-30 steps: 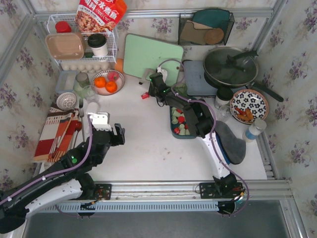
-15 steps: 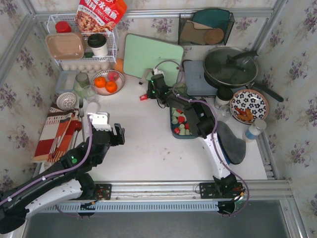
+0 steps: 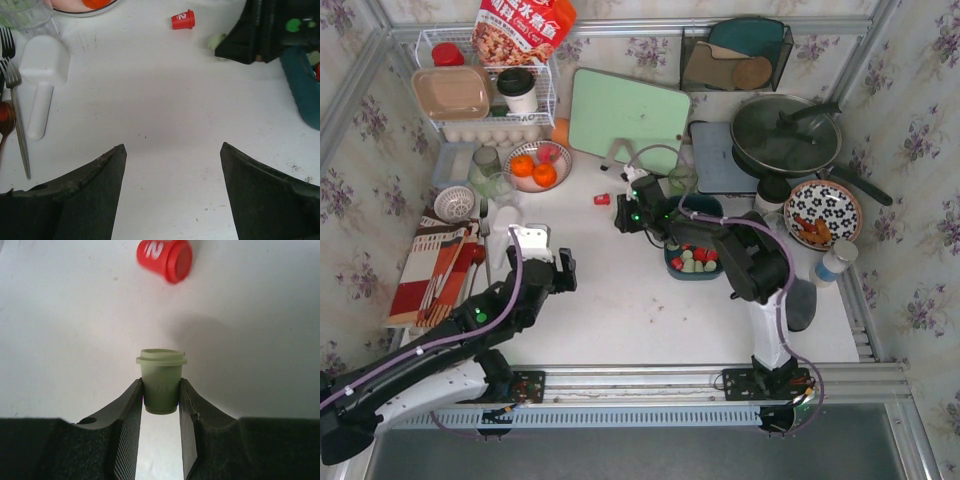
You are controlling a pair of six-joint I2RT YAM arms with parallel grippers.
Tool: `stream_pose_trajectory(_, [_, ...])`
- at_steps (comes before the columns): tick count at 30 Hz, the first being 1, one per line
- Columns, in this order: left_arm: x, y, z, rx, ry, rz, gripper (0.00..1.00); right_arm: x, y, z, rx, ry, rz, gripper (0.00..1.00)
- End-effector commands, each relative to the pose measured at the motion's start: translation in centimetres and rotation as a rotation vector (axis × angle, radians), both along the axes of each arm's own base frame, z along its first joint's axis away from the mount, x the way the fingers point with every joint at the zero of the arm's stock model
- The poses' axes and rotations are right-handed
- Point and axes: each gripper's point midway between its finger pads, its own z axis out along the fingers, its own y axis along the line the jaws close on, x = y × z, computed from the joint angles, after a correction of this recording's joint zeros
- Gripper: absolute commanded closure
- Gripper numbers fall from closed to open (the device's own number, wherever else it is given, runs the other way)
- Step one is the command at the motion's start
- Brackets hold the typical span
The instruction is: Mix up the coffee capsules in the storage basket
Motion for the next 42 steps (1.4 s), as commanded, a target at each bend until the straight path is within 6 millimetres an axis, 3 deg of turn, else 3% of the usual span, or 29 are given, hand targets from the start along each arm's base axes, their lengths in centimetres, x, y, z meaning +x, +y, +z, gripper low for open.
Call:
stream_pose_trajectory(1, [0.5,-0.7,0.7,-0.022,-0.009,0.002,0.21,-1.2,-1.4,3.5,0.025,-0.097,-0.010,0.78])
stream_pose_trajectory(10, [0.6,-2.1,-0.4,-0.012,0.058,-0.020,0.21,-5.1,-6.4,9.6,0.041,-0.212,-0.098,0.77])
stream_pose_trajectory(19, [0.9,-3.9,-1.1,-0.003,0.114,-0.049,0.22,-8.7,-14.0,10.8,-0.038,-0.292,-0.292,0.78])
stream_pose_trajectory(27, [1.5,-5.9,-1.8,0.000,0.157,-0.074,0.21,-9.7,-20.6,9.2,-0.130,-0.318,-0.487,0.77])
stream_pose_trajectory(32, [1.8,-6.6,-2.0,0.021,0.186,-0.080,0.22,-10.1,-23.1,6.4,-0.183,-0.240,-0.577,0.73])
stream_pose_trajectory(38, [2.2,-7.2,-2.4,0.045,0.202,-0.078,0.21,-10.0,-23.6,3.9,-0.129,-0.140,-0.593,0.67])
stream_pose_trajectory(42, [2.6,-7.4,-2.5,0.061,0.203,-0.064,0.22,-10.2,-23.5,3.3,-0.090,-0.117,-0.607,0.62])
